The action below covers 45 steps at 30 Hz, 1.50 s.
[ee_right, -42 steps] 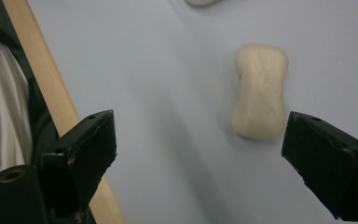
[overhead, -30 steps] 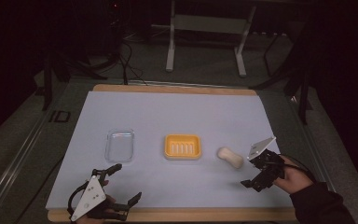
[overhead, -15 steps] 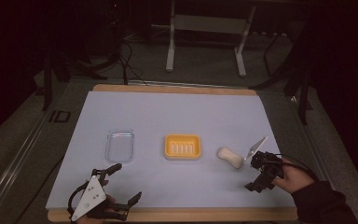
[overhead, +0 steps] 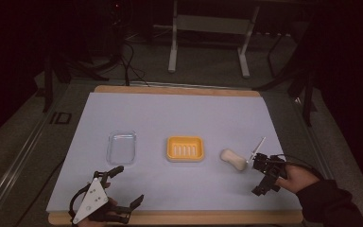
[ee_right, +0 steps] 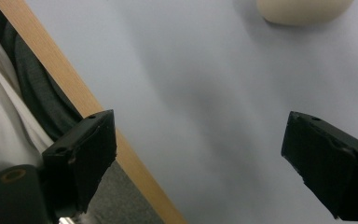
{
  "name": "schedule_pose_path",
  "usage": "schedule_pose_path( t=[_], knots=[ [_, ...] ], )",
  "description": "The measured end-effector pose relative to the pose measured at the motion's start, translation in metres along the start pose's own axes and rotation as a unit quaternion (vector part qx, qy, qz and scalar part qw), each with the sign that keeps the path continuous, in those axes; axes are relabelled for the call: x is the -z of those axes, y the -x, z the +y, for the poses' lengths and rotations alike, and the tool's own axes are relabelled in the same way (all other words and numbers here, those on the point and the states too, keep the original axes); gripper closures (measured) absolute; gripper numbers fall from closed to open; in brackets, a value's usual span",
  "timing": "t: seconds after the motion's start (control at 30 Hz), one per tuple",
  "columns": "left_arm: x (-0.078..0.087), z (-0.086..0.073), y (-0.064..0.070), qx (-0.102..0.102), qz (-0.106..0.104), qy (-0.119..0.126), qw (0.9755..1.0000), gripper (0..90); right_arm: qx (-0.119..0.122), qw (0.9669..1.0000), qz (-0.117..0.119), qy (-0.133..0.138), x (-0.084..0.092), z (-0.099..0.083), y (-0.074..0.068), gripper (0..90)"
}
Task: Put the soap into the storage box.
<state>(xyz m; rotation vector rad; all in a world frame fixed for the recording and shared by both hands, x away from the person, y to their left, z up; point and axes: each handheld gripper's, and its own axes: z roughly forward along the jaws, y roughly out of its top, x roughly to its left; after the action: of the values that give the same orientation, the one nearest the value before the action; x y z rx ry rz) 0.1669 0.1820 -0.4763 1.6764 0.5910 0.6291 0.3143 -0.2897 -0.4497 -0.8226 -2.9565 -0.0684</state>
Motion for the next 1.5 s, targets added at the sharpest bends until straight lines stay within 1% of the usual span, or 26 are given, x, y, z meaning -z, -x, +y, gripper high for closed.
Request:
schedule_pose_path(
  t=[0.17, 0.23, 0.33, 0.4, 0.47, 0.5, 0.53, 0.57, 0.6, 0.63, 0.73, 0.8, 0.83, 0.87, 0.9, 1.03, 1.1, 1.2, 1.23, 1.3, 1.33, 1.37, 1.4, 1.47, 1.5],
  knots=[
    [0.000, 0.000, 0.000, 0.000, 0.000, 0.000, 1.0000, 0.9, -0.005, 0.9993, 0.003, -0.038, -0.001, -0.001, 0.005, 9.9],
    [0.000, 0.000, 0.000, -0.001, -0.001, -0.001, 1.0000, 0.8, -0.009, 0.9990, 0.007, -0.043, -0.001, -0.001, 0.007, 9.9],
    [0.000, 0.000, 0.000, -0.001, -0.001, 0.000, 1.0000, 0.9, -0.006, 0.9989, 0.018, -0.044, -0.002, 0.000, 0.011, 10.0],
    [0.000, 0.000, 0.000, -0.002, -0.002, -0.001, 1.0000, 0.9, -0.010, 0.9986, 0.024, -0.046, -0.004, 0.001, 0.013, 10.0],
    [-0.001, 0.000, 0.000, -0.001, -0.002, -0.001, 1.0000, 0.9, -0.014, 0.9983, 0.024, -0.050, -0.006, 0.003, 0.015, 10.0],
    [-0.001, 0.000, 0.000, -0.001, -0.002, -0.001, 1.0000, 0.9, -0.010, 0.9984, 0.023, -0.050, -0.007, 0.004, 0.016, 10.0],
    [0.000, 0.000, 0.000, -0.001, -0.002, 0.000, 1.0000, 0.9, -0.014, 0.9984, 0.023, -0.050, -0.008, 0.005, 0.016, 10.0],
    [-0.001, 0.000, 0.000, -0.001, -0.002, 0.000, 1.0000, 0.9, -0.007, 0.9988, 0.021, -0.045, -0.009, 0.006, 0.018, 10.0],
    [-0.001, 0.000, 0.000, -0.001, -0.002, 0.000, 1.0000, 0.9, -0.013, 0.9987, 0.022, -0.045, -0.009, 0.007, 0.018, 10.0],
    [-0.001, 0.000, 0.000, 0.000, -0.002, 0.001, 1.0000, 0.9, -0.009, 0.9989, 0.020, -0.043, -0.009, 0.007, 0.020, 10.0],
    [-0.001, 0.000, 0.000, -0.001, -0.003, 0.001, 1.0000, 0.9, -0.015, 0.9990, 0.018, -0.037, -0.011, 0.009, 0.024, 10.0],
    [0.000, 0.000, 0.000, -0.001, -0.003, 0.001, 1.0000, 0.9, -0.016, 0.9993, 0.017, -0.029, -0.011, 0.010, 0.027, 10.2],
    [-0.001, 0.000, 0.000, 0.000, -0.003, 0.001, 1.0000, 0.9, -0.014, 0.9995, 0.015, -0.023, -0.011, 0.010, 0.028, 11.7],
    [-0.001, 0.000, 0.000, -0.001, -0.003, 0.001, 1.0000, 0.9, -0.016, 0.9996, 0.018, -0.016, -0.011, 0.011, 0.029, 11.9],
    [-0.001, 0.000, 0.000, -0.001, -0.003, 0.000, 1.0000, 0.9, -0.014, 0.9997, 0.015, -0.010, -0.010, 0.012, 0.030, 12.0],
    [-0.001, 0.000, 0.000, -0.001, -0.003, -0.001, 1.0000, 0.9, -0.021, 0.9996, 0.020, 0.004, -0.010, 0.017, 0.036, 12.0],
    [-0.001, 0.000, 0.000, -0.001, -0.003, -0.001, 1.0000, 0.9, -0.024, 0.9995, 0.021, 0.004, -0.011, 0.018, 0.037, 12.0],
    [-0.001, 0.000, 0.000, -0.001, -0.004, 0.000, 1.0000, 0.9, -0.017, 0.9997, 0.018, 0.001, -0.014, 0.025, 0.040, 12.0],
    [-0.001, 0.000, 0.000, -0.001, -0.004, 0.000, 1.0000, 0.8, -0.021, 0.9997, 0.016, 0.000, -0.014, 0.027, 0.040, 12.0],
    [-0.001, 0.000, 0.000, -0.001, -0.004, 0.000, 1.0000, 0.8, -0.019, 0.9996, 0.020, 0.004, -0.015, 0.030, 0.042, 12.0],
    [-0.001, 0.000, 0.000, -0.001, -0.005, 0.000, 1.0000, 0.9, -0.023, 0.9996, 0.017, 0.004, -0.015, 0.031, 0.042, 12.0],
    [-0.001, 0.000, 0.000, -0.001, -0.005, 0.000, 1.0000, 0.9, -0.020, 0.9997, 0.015, 0.005, -0.015, 0.033, 0.043, 12.0],
    [-0.001, 0.000, 0.000, -0.001, -0.005, 0.000, 1.0000, 0.9, -0.016, 0.9997, 0.015, 0.007, -0.016, 0.034, 0.044, 12.0],
    [-0.001, 0.000, 0.000, -0.001, -0.006, 0.000, 1.0000, 0.8, -0.020, 0.9995, 0.017, 0.016, -0.016, 0.038, 0.047, 12.0],
    [-0.001, 0.000, 0.000, -0.001, -0.006, -0.001, 1.0000, 0.8, -0.018, 0.9995, 0.019, 0.018, -0.017, 0.039, 0.048, 12.0]
  ],
)
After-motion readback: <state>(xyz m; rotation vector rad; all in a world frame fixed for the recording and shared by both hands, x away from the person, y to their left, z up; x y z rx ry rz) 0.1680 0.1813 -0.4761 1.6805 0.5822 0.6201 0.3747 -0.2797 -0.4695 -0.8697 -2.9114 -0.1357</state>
